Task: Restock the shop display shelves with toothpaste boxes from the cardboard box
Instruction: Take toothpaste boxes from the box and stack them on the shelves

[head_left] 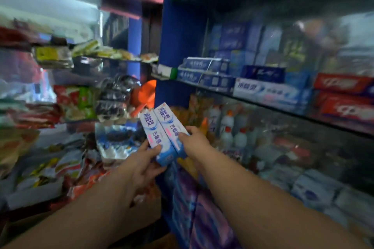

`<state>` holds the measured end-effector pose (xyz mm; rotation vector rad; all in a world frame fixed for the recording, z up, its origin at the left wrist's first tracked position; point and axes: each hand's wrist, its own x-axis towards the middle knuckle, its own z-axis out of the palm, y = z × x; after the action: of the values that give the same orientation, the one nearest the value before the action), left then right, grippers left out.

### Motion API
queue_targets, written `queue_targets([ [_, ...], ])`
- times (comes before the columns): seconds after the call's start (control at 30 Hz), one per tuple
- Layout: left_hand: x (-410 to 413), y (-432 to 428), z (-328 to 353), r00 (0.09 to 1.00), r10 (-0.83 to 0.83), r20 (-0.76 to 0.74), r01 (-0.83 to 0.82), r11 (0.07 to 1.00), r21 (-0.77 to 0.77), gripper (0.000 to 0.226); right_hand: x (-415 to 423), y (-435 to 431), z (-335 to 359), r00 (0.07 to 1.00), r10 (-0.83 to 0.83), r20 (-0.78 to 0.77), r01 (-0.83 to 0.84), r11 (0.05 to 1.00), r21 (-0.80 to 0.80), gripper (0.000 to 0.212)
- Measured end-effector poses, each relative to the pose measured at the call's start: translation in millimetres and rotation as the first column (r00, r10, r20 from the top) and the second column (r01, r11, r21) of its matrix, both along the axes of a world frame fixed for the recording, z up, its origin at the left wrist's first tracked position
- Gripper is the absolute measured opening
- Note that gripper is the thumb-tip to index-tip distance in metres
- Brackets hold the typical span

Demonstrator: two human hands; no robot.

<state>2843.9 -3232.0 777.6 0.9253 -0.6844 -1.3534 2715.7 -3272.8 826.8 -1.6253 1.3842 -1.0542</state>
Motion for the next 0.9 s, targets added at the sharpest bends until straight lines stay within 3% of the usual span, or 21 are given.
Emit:
queue_targets([
  [0.2,-71.7,-6.9,94.3,0.988,-0.074,-0.132,0.036,0.962,-0.269,0.041,-60.8,8.8,116.0,0.974,-0.142,-0.175,0.086,0.952,-0.295,0.041],
  [0.33,-110.5,-9.9,129.4,0.963,-0.129,-0.238,0.060,0.958,-0.279,0.044,-111.4,11.5,169.8,0.906,-0.280,-0.317,0.138,0.904,-0.404,0.046],
  [0.6,-144.6,-10.1,141.7,0.940,-0.239,-0.242,0.174,0.949,-0.263,0.047,-193.3,-1.4,191.7,0.741,-0.406,-0.535,0.210,0.897,-0.390,0.040],
  [0.77,-153.8,-8.3,141.0,0.926,-0.292,-0.238,0.229,0.938,-0.260,0.044,-204.1,-20.9,174.0,0.514,-0.389,-0.764,0.249,0.921,-0.301,0.043],
  [0.9,-158.3,-15.4,139.4,0.936,-0.286,-0.204,0.229,0.938,-0.262,0.037,-200.7,-41.8,159.4,0.519,-0.453,-0.725,0.334,0.888,-0.315,0.045],
])
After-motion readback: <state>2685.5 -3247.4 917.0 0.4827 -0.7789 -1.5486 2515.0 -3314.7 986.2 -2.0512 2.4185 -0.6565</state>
